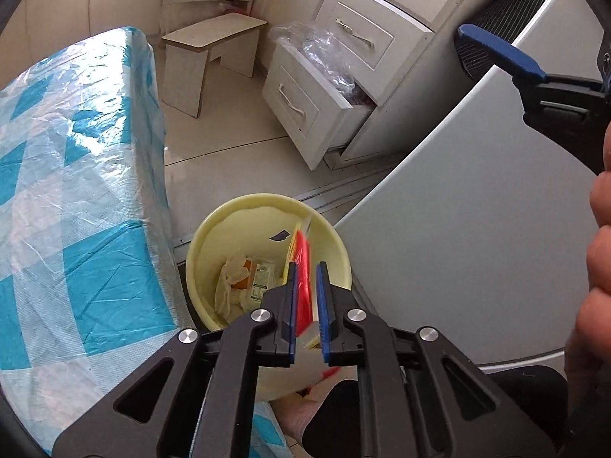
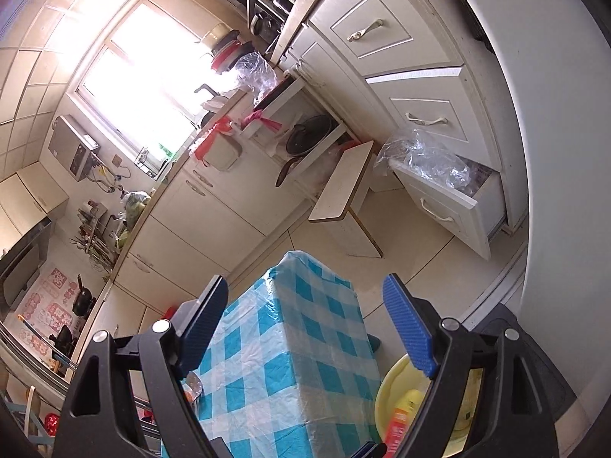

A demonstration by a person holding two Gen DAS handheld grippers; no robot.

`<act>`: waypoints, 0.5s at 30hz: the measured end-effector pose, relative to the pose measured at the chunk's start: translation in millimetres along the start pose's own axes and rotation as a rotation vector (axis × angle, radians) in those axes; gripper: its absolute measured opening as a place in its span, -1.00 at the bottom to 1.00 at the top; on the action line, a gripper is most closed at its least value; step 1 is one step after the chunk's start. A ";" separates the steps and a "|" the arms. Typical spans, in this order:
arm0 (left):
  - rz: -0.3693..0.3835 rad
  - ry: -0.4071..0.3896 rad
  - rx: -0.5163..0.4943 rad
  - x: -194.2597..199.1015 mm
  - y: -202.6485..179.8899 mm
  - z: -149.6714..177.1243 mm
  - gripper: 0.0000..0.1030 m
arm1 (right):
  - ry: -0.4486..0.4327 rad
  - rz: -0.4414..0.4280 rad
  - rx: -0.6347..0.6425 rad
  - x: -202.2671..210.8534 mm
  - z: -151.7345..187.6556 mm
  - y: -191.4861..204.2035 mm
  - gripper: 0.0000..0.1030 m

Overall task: Collect trash
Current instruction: 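Open the left gripper over the yellow bin to drop the snack bag, then move both open tools back over the table toward the remaining trash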

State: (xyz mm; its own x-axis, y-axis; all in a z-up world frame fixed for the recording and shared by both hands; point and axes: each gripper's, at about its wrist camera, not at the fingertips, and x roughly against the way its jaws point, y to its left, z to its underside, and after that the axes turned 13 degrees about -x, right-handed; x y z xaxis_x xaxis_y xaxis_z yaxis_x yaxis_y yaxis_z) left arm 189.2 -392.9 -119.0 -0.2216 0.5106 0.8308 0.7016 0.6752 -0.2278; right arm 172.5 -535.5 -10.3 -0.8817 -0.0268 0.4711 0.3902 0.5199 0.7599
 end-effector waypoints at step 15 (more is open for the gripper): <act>-0.159 -0.085 -0.104 56.7 -6.8 15.4 -0.03 | 0.027 0.033 0.040 -13.0 12.7 8.3 0.55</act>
State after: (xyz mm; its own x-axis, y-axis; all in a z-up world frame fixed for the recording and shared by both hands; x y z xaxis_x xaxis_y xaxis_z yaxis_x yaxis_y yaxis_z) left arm 161.4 -360.4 -78.1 -0.3883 0.4480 0.8053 0.7187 0.6942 -0.0397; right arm 183.9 -520.0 -15.8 -0.8606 -0.0317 0.5083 0.4079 0.5546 0.7252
